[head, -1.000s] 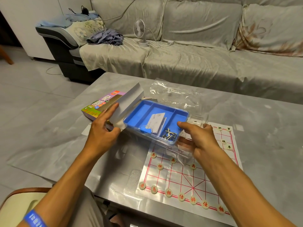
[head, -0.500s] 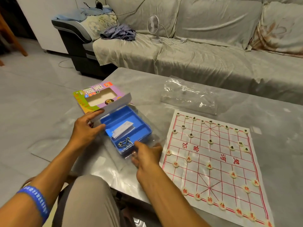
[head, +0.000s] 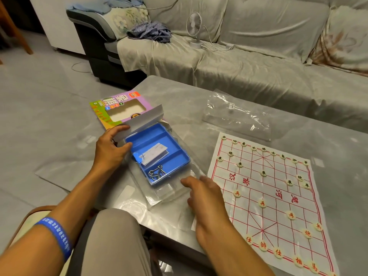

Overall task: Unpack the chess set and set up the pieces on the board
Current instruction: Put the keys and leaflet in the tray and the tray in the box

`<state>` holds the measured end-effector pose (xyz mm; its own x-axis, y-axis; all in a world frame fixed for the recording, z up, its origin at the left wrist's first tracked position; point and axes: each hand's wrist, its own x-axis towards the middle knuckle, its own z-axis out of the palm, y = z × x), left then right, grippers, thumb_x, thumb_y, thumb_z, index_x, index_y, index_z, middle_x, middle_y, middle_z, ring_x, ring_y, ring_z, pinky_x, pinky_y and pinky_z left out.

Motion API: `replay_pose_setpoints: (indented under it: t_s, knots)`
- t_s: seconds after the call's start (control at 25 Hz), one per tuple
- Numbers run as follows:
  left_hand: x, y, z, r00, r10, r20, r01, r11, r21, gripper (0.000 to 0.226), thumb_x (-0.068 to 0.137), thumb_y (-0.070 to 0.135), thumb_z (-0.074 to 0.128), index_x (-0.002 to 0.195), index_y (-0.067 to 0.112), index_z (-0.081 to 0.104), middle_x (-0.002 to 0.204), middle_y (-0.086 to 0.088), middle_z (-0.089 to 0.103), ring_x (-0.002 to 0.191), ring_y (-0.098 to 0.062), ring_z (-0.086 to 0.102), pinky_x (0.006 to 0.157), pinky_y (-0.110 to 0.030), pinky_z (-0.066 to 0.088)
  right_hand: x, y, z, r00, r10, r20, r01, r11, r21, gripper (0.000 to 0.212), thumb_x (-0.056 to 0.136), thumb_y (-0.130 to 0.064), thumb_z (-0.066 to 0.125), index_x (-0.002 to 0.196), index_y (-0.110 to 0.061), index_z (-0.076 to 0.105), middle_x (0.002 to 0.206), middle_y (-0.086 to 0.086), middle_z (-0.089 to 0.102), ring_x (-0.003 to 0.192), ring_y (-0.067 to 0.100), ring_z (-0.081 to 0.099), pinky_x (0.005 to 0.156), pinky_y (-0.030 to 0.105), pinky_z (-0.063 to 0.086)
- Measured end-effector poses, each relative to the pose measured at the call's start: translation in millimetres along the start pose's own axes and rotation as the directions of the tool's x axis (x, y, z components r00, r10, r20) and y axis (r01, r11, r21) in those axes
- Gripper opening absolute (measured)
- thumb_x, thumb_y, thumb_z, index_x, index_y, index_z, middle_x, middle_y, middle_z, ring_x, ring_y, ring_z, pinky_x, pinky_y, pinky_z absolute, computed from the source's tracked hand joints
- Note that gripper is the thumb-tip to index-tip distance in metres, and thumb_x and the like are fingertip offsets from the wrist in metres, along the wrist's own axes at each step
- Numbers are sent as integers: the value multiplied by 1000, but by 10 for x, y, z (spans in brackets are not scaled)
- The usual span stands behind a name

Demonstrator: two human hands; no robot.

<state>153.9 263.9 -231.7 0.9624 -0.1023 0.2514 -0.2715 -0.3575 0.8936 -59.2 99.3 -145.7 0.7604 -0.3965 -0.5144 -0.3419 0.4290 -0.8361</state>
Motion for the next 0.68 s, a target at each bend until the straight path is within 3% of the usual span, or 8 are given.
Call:
replay_pose_setpoints:
  t_s: [0.04, 0.08, 0.16, 0.2, 0.28, 0.44, 0.56, 0.68]
  knots:
    - [-1, -6, 4, 1000, 3, -7, -3, 1000, 8, 45, 81, 2, 70, 121, 21, 60, 132, 0, 54, 120, -22, 50, 90, -32, 49, 10, -10, 21, 991, -130, 0, 129, 980, -153, 42, 89, -18, 63, 124, -33, 47, 113, -20, 52, 100, -1, 51, 62, 11, 40]
    - [-3, -9, 5, 1000, 4, -17, -4, 1000, 13, 45, 82, 2, 69, 121, 21, 60, 132, 0, 54, 120, -22, 50, 90, -31, 49, 79, -26, 43, 954, -294, 48, 289, 872, -395, 44, 91, -24, 61, 129, -37, 42, 122, -21, 49, 110, -1, 47, 67, 10, 43]
    - [-6, -19, 8, 1000, -4, -26, 4, 1000, 8, 44, 83, 1, 68, 120, 23, 61, 132, 1, 54, 120, -21, 50, 91, -32, 49, 410, -45, 113, 830, -485, 274, 481, 376, -792, 55, 94, -38, 54, 142, -34, 30, 148, -11, 32, 136, 11, 28, 101, 27, 42]
    - [-11, -19, 8, 1000, -8, -26, 8, 1000, 4, 44, 83, 1, 68, 120, 24, 61, 131, 2, 54, 120, -21, 50, 91, -33, 50, 613, -47, 168, 811, -459, 363, 466, 130, -875, 62, 94, -46, 50, 147, -32, 22, 156, -6, 18, 144, 20, 14, 115, 41, 27]
    - [-32, -1, 5, 1000, -4, -28, 4, 1000, -5, 44, 83, 0, 67, 119, 25, 61, 129, 5, 55, 118, -18, 51, 90, -34, 50, 942, -47, 270, 845, -339, 414, 398, -121, -909, 72, 92, -59, 43, 150, -31, 10, 161, -5, -1, 147, 32, -5, 116, 55, 4]
    - [-51, 34, -26, 999, 43, -21, -44, 997, -62, 42, 86, -3, 62, 112, 30, 62, 118, 16, 57, 100, 9, 53, 80, -31, 54, 1258, -6, 364, 877, -267, 400, 375, -143, -916, 76, 89, -69, 35, 150, -32, 9, 160, -9, -3, 143, 39, 6, 109, 59, 19]
    - [-39, -5, -44, 999, 30, -35, -33, 996, -87, 39, 88, -3, 59, 114, 25, 63, 120, 12, 57, 95, 12, 55, 76, -28, 56, 1282, -48, 437, 865, -274, 420, 378, -194, -905, 77, 88, -70, 36, 149, -29, 13, 160, -7, 2, 140, 39, 15, 107, 56, 24]
    - [-33, -20, -22, 999, 7, -44, -12, 993, -120, 41, 89, -4, 57, 119, 23, 61, 121, 15, 56, 93, 14, 55, 76, -23, 56, 1284, -89, 376, 852, -257, 455, 434, -138, -890, 75, 89, -65, 43, 149, -28, 16, 160, -5, 6, 142, 36, 14, 110, 52, 22]
